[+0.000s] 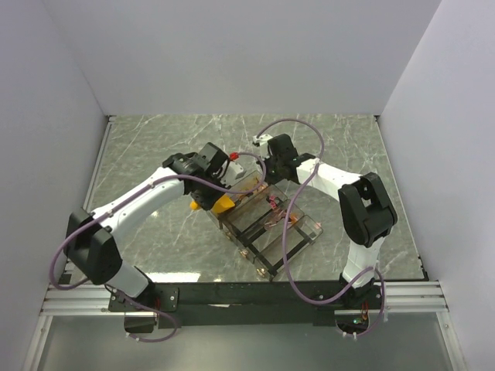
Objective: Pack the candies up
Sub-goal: Scoop the fake candies from the storage box.
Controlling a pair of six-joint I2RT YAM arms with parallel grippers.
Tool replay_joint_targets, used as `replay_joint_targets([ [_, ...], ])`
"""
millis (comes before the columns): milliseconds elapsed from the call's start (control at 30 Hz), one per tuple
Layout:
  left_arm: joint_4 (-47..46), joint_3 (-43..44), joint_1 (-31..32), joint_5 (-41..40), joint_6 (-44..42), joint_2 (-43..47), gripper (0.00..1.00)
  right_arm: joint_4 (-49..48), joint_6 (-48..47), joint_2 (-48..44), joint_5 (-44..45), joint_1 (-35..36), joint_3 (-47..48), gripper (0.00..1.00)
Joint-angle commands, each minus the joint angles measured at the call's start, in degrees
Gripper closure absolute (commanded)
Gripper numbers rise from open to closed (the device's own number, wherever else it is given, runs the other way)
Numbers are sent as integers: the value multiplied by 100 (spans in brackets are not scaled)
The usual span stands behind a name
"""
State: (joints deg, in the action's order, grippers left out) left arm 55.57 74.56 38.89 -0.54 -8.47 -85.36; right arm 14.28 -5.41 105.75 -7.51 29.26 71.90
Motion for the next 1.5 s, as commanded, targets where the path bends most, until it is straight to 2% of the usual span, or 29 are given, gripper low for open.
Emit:
replay_joint_targets([
  [0, 226, 453, 30, -464, -120, -252, 99, -83, 31, -222, 39, 80, -132, 100],
  [267, 191, 734, 66, -623, -6, -964, 99, -215, 75, -240, -145, 80, -211, 100],
  [667, -652, 1490, 74, -193, 3, -2080, 99, -435, 189, -301, -436, 80, -325, 100],
  [833, -1390, 1429, 74, 105, -102, -2230, 99, -514, 286, -266, -646, 63, -352, 100],
  [1033, -2664, 675, 145, 501, -540, -1897, 99, -672, 506, -196, -998, -51, -431, 100],
  [1233, -3753, -625, 381, 502, -1199, -1098, 99, -752, 488, -222, -1060, -166, -493, 100],
  [1467, -4107, -1075, 628, 370, -1596, -692, 99, -743, 444, -257, -1139, -175, -501, 100],
])
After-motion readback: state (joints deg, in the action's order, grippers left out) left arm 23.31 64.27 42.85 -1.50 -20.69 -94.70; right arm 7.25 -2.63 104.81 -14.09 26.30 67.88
